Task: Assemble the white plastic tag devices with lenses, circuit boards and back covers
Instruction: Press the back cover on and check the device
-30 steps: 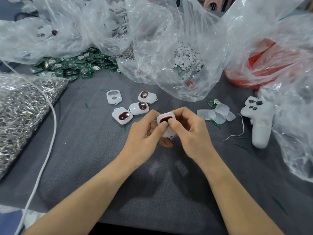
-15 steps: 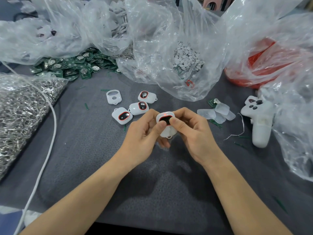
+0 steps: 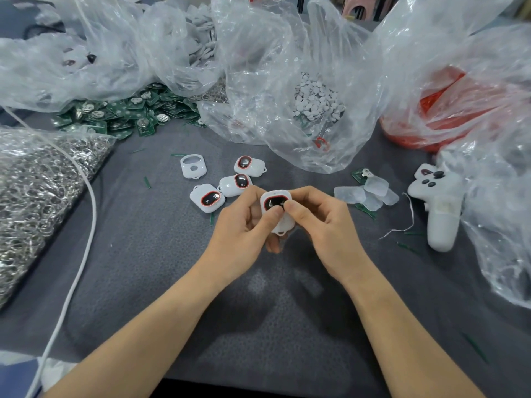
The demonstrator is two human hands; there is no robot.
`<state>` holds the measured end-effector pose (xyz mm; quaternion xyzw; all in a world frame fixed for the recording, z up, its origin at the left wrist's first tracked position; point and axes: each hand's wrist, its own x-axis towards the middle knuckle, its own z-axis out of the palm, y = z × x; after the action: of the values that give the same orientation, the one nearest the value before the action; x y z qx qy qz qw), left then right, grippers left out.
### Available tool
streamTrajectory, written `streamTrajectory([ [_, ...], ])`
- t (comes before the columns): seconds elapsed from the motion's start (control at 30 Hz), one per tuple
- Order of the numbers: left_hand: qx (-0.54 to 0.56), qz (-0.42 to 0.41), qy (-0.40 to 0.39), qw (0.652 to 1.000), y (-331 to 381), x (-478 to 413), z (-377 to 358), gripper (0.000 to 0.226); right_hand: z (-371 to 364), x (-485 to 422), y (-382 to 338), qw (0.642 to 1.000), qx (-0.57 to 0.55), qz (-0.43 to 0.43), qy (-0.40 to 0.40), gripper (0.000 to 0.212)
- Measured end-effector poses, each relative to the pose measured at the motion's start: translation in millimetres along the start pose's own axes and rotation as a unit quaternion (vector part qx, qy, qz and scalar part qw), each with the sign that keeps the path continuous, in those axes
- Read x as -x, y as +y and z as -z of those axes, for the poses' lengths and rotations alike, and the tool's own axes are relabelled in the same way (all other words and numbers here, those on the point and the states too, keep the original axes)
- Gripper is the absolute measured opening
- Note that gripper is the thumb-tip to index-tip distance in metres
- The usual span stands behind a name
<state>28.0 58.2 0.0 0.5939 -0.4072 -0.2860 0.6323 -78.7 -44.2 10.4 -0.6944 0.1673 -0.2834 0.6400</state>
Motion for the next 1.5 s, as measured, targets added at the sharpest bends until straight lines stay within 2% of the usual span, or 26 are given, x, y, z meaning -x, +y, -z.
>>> streamTrajectory([
  [0.5, -0.061, -0.008, -0.016, 0.998, 0.2, 1.5, -1.7, 0.011, -2.7, 0.0, -3.8, 0.999, 0.014, 0.009, 0.046, 0.012],
  [0.7, -0.045, -0.005, -0.008, 0.999, 0.2, 1.5, -2.2, 0.012, 1.7, 0.9, -4.4, 1.0, 0.004, 0.009, 0.019, 0.006],
  [0.8, -0.071, -0.011, -0.013, 0.997, 0.4, 2.6, -2.6, 0.011, -0.3, 0.2, -3.0, 1.0, 0.01, 0.002, 0.016, 0.008],
  [0.93, -0.133, -0.026, -0.013, 0.991, 0.3, 3.5, -4.4, 0.022, -2.4, -0.8, 0.1, 0.999, 0.032, -0.005, 0.029, 0.011],
  [1.13, -0.173, -0.023, 0.002, 0.985, 2.1, 3.0, -5.2, 0.02, -4.4, -0.9, 4.3, 0.995, 0.087, 0.002, 0.05, 0.013],
  [1.33, -0.143, -0.01, 0.019, 0.989, 2.6, 2.5, -5.9, 0.013, 0.9, -2.8, 3.6, 1.0, 0.018, 0.004, 0.015, 0.007],
  [1.4, -0.138, -0.011, 0.02, 0.99, 2.1, 1.2, -5.5, 0.013, 0.3, -3.7, 3.2, 1.0, 0.004, 0.01, 0.029, 0.006],
  [1.5, -0.142, -0.014, 0.028, 0.989, 0.3, -1.1, -6.0, 0.027, -0.4, -5.3, 1.9, 0.997, -0.017, 0.007, 0.08, 0.011],
])
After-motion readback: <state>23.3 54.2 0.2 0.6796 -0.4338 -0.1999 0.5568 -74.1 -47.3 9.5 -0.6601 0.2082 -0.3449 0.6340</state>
